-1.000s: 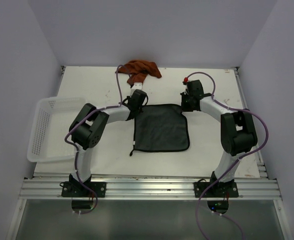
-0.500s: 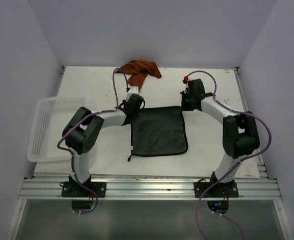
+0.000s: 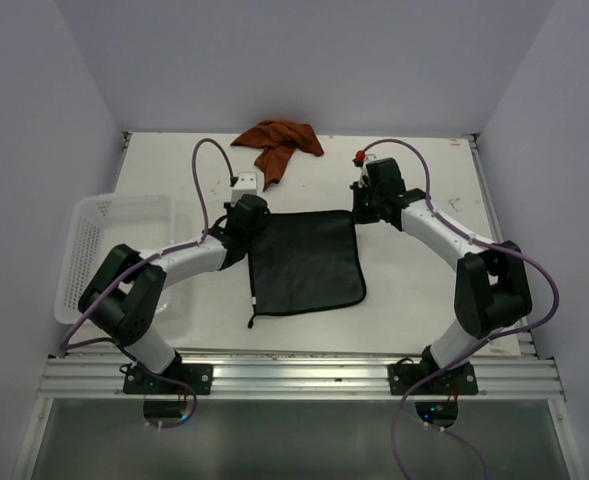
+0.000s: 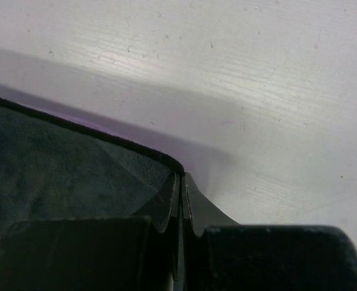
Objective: Roll the towels
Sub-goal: Fold the towel
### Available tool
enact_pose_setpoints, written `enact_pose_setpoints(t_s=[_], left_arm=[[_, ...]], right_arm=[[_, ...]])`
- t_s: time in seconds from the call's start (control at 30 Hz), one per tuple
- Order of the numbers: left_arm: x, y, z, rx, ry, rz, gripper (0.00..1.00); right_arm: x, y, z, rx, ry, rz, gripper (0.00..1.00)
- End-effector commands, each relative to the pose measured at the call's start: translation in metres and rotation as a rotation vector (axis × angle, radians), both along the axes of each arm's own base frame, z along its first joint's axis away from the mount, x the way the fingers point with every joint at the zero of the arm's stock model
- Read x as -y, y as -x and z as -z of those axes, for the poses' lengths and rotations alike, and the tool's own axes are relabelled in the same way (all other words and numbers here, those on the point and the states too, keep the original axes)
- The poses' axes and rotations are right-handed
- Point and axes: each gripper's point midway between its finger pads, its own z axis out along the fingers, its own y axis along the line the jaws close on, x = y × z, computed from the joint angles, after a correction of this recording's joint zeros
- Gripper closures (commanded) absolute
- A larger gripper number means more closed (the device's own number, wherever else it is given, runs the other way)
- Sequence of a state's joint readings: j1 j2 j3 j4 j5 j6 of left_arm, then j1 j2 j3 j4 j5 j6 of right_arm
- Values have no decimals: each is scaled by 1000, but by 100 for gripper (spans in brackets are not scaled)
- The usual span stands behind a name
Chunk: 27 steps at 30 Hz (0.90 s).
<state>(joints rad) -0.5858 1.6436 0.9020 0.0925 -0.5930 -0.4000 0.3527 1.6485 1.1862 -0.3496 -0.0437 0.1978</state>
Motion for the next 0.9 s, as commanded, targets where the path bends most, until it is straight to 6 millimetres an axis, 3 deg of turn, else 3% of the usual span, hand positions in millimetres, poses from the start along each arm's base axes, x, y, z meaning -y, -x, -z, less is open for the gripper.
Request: enact_pose_setpoints(t_s=[0.0, 0.13, 0.43, 0.67, 0.87], left_arm=[[-11, -3, -31, 109, 1, -48, 100], [-13, 7, -39, 128, 22, -39, 100], [-6, 46, -31, 144, 66, 14, 100], [0, 69, -43, 169, 95, 37, 100], [3, 87, -41, 154, 118, 59, 100]], right_arm=[[2, 6, -16, 33, 7, 9, 100], [5, 13, -21, 42, 16, 13, 100], [11, 41, -10, 32, 29, -10, 100], [20, 60, -2, 19, 35, 15, 100], [27, 73, 4, 11, 39, 45, 100]])
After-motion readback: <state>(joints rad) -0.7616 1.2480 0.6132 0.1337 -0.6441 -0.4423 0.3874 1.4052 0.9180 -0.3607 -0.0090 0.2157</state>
